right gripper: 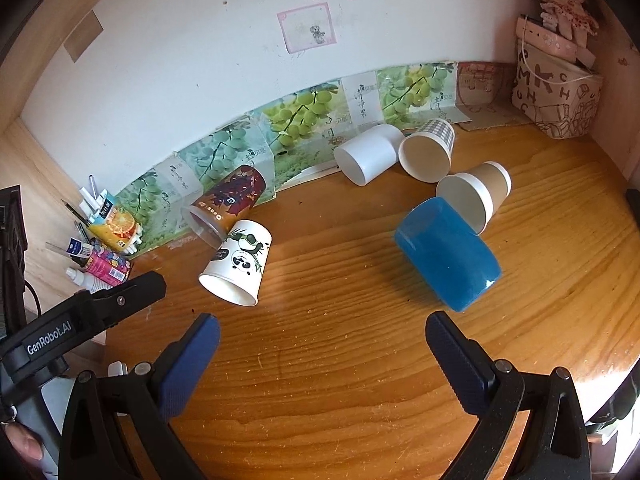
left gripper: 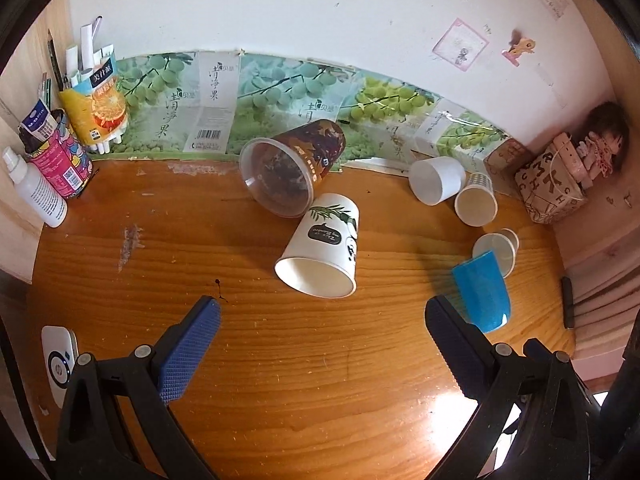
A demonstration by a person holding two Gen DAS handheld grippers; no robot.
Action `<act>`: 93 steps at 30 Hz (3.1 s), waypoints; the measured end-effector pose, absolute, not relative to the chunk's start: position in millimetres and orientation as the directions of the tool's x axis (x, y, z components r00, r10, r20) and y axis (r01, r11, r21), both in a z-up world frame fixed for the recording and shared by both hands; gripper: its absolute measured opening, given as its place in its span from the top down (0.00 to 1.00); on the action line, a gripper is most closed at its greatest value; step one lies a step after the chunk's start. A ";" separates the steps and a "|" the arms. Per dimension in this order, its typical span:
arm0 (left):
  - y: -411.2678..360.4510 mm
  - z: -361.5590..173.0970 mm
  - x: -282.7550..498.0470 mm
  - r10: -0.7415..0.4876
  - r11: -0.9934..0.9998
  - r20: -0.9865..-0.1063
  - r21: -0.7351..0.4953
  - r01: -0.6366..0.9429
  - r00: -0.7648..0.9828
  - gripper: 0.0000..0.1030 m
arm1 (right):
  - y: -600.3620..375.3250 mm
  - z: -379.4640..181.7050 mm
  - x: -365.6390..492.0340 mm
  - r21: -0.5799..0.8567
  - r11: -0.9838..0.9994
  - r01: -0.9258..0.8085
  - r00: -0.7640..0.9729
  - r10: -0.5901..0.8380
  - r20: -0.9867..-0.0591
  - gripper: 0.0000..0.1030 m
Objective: Flip cup upright
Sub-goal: 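Approach the white panda cup lying on its side with the left tool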
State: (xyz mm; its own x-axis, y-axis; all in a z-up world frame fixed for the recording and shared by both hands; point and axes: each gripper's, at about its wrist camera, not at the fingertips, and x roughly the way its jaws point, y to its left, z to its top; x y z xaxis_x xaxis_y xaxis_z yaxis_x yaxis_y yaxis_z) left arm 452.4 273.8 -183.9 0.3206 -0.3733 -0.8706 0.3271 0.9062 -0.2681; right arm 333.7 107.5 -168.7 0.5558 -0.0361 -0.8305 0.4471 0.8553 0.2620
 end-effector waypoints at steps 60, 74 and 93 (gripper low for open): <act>238.7 -251.5 476.7 -0.371 0.870 -0.909 -0.268 0.415 0.190 0.52 | 105.5 -193.8 294.1 0.262 0.796 0.546 0.515 -0.073 -0.854 0.00; 245.9 -252.5 480.7 -0.324 0.859 -0.920 -0.189 0.476 0.219 0.15 | 107.8 -193.8 301.6 0.274 0.825 0.495 0.523 -0.031 -0.852 0.00; 250.1 -274.1 507.3 -0.324 0.822 -0.908 -0.132 0.554 0.265 0.15 | 112.8 -212.5 306.7 0.256 0.850 0.460 0.490 -0.003 -0.872 0.00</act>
